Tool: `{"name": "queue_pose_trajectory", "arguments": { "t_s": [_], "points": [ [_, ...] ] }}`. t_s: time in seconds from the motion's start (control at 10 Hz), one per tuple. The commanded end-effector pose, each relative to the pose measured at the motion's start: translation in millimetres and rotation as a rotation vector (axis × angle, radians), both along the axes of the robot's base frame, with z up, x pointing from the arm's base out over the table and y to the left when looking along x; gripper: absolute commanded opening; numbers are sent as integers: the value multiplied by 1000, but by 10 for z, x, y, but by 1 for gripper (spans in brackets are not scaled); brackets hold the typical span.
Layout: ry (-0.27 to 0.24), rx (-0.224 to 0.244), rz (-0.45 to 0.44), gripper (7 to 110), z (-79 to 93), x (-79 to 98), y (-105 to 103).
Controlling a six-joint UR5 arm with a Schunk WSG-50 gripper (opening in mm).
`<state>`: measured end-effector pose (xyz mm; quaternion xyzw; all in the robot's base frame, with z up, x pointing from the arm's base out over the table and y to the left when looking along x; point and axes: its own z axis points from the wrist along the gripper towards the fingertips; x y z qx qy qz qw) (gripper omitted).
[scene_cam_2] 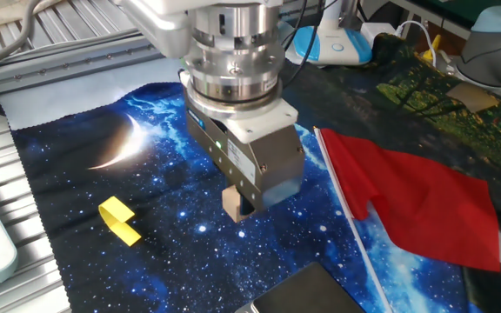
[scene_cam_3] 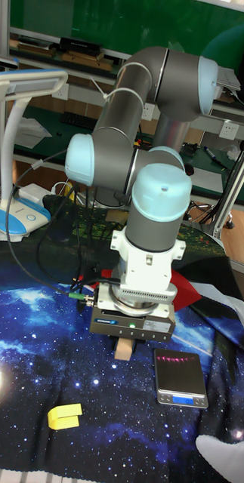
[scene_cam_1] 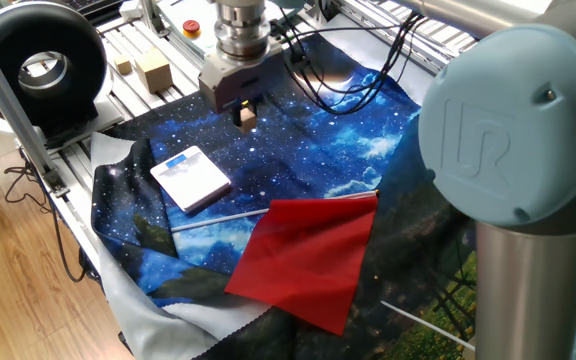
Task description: Remove the object from the scale
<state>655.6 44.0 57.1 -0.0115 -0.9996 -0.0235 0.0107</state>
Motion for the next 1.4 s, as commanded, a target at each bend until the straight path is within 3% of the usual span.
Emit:
{"name": "queue_pose_trajectory", "arguments": {
  "t_s": [0.0, 0.4, 0.8, 1.3],
  "points": [
    [-43, 13, 16, 7, -135, 101, 22],
    [-54, 3, 31, 7, -129, 139, 0],
    [-120, 17, 58, 7, -152, 280, 63],
    [-114, 10, 57, 7, -167, 263, 57]
  ]
}}
